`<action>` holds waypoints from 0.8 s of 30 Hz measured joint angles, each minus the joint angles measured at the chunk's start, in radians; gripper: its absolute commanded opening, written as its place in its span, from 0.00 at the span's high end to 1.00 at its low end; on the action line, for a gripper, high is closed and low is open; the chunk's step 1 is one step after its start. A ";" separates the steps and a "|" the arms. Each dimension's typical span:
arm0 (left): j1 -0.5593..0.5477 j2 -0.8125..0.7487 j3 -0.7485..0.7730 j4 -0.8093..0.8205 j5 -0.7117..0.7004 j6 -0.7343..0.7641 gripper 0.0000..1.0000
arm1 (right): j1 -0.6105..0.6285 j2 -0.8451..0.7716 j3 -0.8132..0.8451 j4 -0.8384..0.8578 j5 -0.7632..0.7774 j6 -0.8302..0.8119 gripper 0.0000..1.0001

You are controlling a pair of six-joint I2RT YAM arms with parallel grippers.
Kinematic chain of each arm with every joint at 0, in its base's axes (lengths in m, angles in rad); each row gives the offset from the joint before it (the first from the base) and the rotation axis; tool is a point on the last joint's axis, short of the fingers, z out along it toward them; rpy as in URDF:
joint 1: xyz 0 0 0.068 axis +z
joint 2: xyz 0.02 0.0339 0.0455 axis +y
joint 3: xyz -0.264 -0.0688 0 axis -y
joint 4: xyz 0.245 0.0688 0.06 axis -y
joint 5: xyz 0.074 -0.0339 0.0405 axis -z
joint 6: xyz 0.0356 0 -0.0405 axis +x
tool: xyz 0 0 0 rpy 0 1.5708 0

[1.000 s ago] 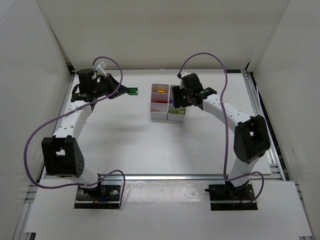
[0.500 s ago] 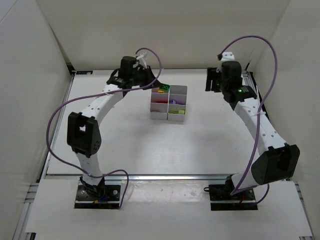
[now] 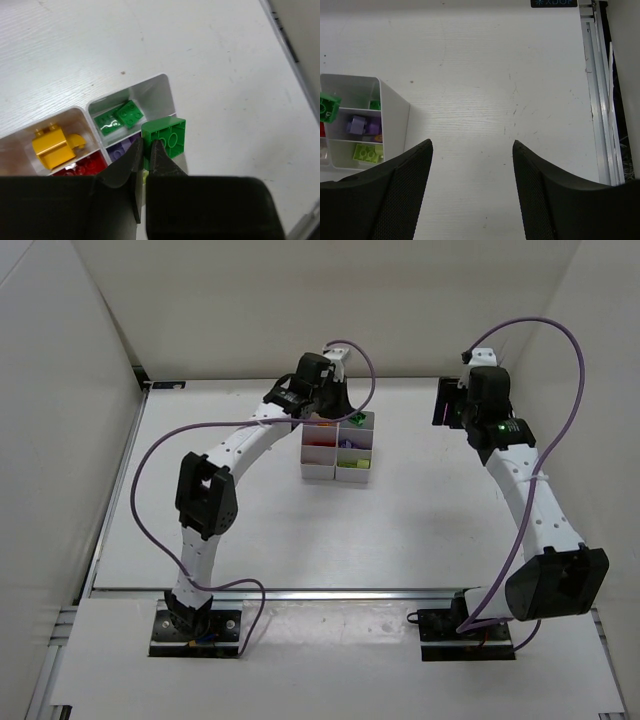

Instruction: Sort the legos into containers by color

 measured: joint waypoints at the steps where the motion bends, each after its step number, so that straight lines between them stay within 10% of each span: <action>1: -0.004 0.010 0.006 -0.005 -0.018 0.015 0.90 | -0.002 0.000 0.000 0.000 -0.002 0.000 0.31; 16: -0.009 0.095 0.098 -0.031 -0.180 0.115 0.90 | -0.009 0.009 -0.011 -0.003 -0.046 0.009 0.31; 24: -0.011 0.137 0.140 -0.045 -0.175 0.128 0.72 | -0.009 0.042 -0.011 -0.002 -0.054 0.009 0.31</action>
